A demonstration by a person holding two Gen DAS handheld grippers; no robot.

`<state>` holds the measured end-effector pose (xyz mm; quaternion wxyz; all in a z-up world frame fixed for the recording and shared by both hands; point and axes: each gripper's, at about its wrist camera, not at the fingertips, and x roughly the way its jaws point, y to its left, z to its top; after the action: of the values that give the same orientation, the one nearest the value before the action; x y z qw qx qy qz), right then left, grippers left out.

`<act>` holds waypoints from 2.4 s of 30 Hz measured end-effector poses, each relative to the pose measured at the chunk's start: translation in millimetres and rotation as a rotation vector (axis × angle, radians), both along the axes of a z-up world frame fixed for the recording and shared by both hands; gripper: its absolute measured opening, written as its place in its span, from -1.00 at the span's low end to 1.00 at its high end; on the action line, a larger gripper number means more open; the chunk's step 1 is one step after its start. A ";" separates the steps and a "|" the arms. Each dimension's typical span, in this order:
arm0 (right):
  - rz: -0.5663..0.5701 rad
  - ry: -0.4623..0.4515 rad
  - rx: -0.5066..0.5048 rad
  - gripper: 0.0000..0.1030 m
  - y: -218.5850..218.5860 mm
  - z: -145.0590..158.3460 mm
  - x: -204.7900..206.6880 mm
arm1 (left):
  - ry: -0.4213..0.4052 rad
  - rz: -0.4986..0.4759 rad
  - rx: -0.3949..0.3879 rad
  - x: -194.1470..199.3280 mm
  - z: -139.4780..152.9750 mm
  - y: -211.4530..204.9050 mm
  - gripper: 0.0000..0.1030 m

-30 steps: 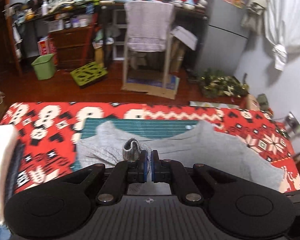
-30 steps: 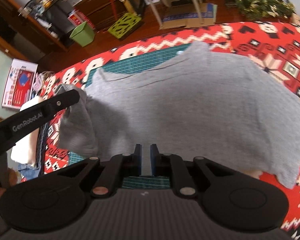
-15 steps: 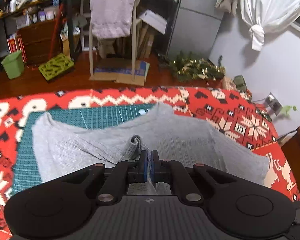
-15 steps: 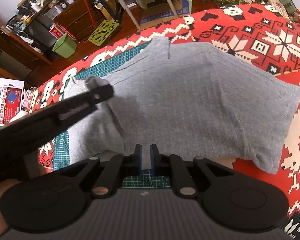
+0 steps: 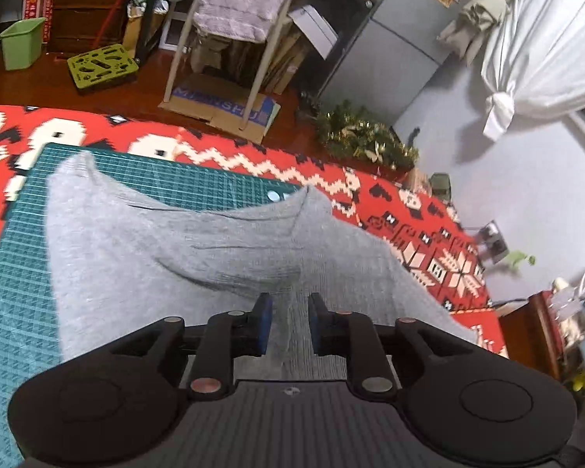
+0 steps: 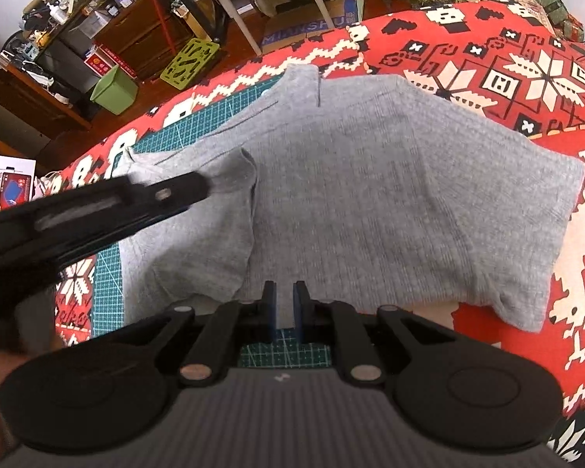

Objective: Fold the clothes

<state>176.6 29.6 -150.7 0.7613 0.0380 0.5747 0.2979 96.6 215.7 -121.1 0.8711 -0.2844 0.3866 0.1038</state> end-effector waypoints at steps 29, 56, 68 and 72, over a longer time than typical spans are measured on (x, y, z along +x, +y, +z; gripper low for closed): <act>0.008 0.003 0.001 -0.98 40.1 -16.1 -19.0 | 0.144 -0.114 0.044 -82.0 -36.5 34.3 -0.85; 0.106 -0.204 0.029 -0.53 64.9 17.1 57.7 | 0.096 -0.076 0.058 -48.8 -9.9 87.9 -0.86; 0.160 -0.143 -0.009 -0.66 90.9 -9.0 81.4 | 0.079 -0.061 0.066 -25.6 -15.3 107.9 -0.86; 0.130 -0.129 -0.020 -0.94 92.3 -10.5 82.4 | 0.073 -0.079 0.072 -17.7 -19.2 110.6 -0.86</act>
<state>259.0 121.9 -161.2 0.7762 -0.0261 0.5286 0.3428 78.9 326.3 -140.3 0.8696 -0.2333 0.4250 0.0934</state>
